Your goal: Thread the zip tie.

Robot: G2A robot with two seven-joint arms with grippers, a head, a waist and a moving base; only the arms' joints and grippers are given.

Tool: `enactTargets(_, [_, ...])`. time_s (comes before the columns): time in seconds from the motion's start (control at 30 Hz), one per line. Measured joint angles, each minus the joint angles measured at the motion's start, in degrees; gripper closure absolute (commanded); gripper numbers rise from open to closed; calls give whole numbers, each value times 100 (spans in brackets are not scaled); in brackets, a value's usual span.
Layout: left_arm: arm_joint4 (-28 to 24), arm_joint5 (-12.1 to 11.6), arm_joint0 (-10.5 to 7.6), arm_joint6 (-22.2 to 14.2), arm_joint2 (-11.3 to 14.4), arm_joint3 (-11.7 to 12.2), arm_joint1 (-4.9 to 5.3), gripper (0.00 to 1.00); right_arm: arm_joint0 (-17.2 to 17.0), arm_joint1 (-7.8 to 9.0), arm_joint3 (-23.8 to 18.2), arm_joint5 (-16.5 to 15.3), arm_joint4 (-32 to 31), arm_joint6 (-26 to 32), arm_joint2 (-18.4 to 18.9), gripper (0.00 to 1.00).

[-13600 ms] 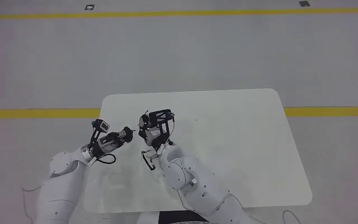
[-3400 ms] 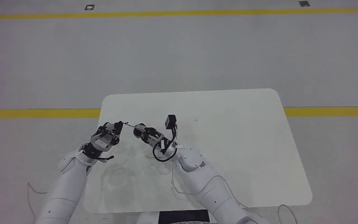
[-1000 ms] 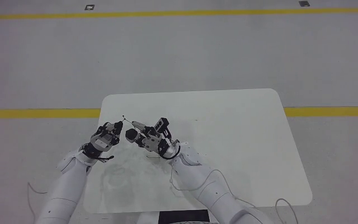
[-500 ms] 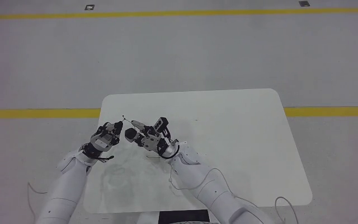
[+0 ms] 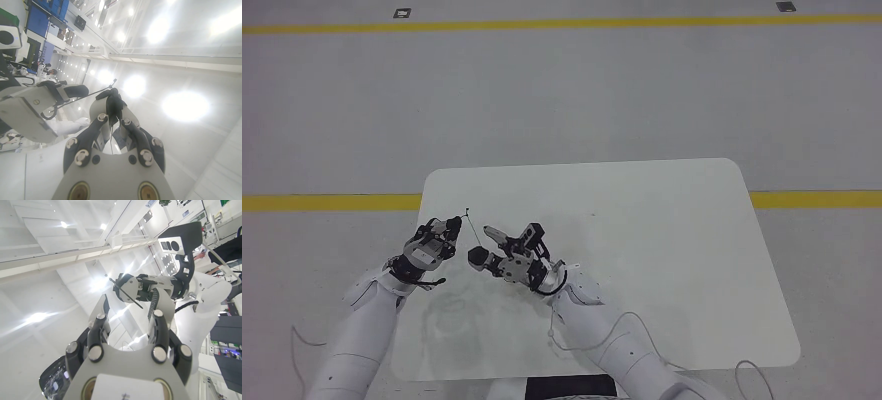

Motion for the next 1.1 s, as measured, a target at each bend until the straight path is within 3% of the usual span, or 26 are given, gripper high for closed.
enactTargets(0.33, [0,0,0,0,0,0,0,100,57,28,-262,107,-21,-243,-38,61])
enactTargets(0.67, [0,0,0,0,0,0,0,100,278,-10,-50,74,-10,-591,-138,71])
enactTargets(0.9, [0,0,0,0,0,0,0,100,343,-21,70,15,11,-714,-159,66])
enactTargets(1.1, [0,0,0,0,0,0,0,100,359,-19,146,-26,144,-719,-116,72])
